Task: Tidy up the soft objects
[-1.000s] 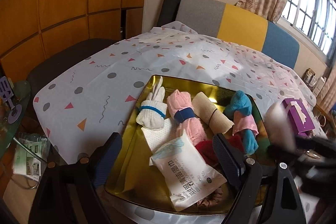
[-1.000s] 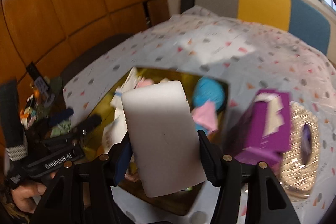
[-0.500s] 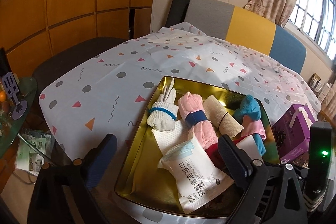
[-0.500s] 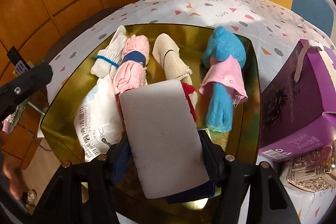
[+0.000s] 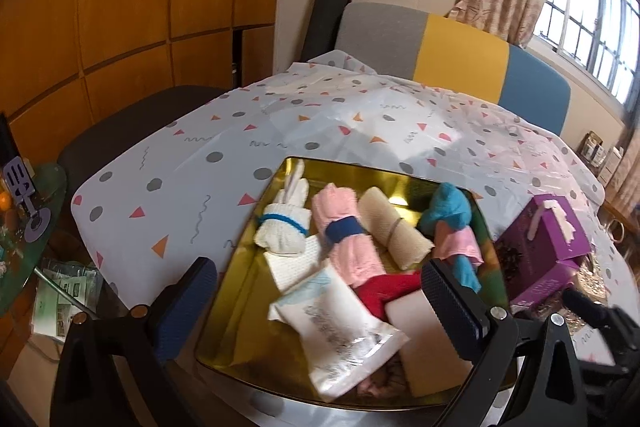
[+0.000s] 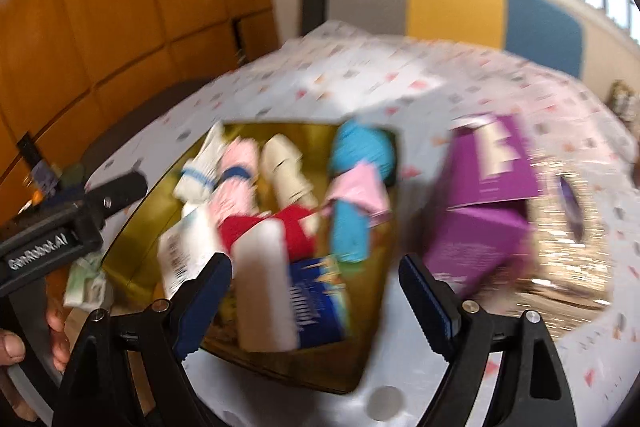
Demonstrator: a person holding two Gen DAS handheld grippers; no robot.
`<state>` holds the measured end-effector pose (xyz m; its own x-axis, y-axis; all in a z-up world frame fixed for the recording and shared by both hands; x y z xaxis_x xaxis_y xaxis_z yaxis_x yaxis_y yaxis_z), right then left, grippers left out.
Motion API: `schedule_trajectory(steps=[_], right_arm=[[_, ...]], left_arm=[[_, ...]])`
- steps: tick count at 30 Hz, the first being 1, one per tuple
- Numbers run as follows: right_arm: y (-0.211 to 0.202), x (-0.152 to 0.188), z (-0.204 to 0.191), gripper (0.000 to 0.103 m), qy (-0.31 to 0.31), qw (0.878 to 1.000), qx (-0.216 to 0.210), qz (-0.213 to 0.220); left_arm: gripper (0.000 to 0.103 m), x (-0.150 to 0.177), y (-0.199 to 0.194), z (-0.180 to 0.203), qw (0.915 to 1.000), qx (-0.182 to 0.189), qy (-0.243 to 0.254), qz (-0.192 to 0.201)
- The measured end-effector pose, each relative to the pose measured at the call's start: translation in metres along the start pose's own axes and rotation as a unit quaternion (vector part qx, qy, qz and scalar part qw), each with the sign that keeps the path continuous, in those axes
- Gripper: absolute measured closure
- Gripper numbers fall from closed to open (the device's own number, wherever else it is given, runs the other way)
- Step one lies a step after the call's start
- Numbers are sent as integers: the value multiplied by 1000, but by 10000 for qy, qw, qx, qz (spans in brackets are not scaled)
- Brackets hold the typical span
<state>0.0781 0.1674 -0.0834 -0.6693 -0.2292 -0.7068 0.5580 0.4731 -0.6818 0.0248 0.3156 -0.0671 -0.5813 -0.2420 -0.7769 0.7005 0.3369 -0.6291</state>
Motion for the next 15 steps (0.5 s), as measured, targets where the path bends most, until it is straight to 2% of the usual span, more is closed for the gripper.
schedule_trajectory(steps=[4, 7, 11, 15], right_arm=[[-22, -8, 35, 16, 394, 9965, 627, 395], [-35, -9, 60, 16, 642, 9915, 952, 610], [-51, -10, 83, 16, 793, 9867, 1164, 811], [-56, -7, 93, 16, 832, 9852, 1247, 828]], left_arm=[[0, -1, -10, 32, 9994, 131, 313, 40], [0, 1, -18, 54, 9984, 87, 553, 122], [0, 2, -30, 74, 9972, 149, 659, 326], [0, 6, -35, 84, 9977, 193, 569, 328]])
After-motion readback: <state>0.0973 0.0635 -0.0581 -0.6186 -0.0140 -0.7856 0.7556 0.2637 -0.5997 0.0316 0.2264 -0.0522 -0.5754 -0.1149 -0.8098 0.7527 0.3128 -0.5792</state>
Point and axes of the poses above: each gripper's, at about its wrist camera, not at the fingertips, and y roughly the way its jaws point, z to its right, x to its underside, the point moved 10 cm from there along y, roughly the way its jaws point, and after that the axes turned 11 degrees about y, right-handed, at the moved point
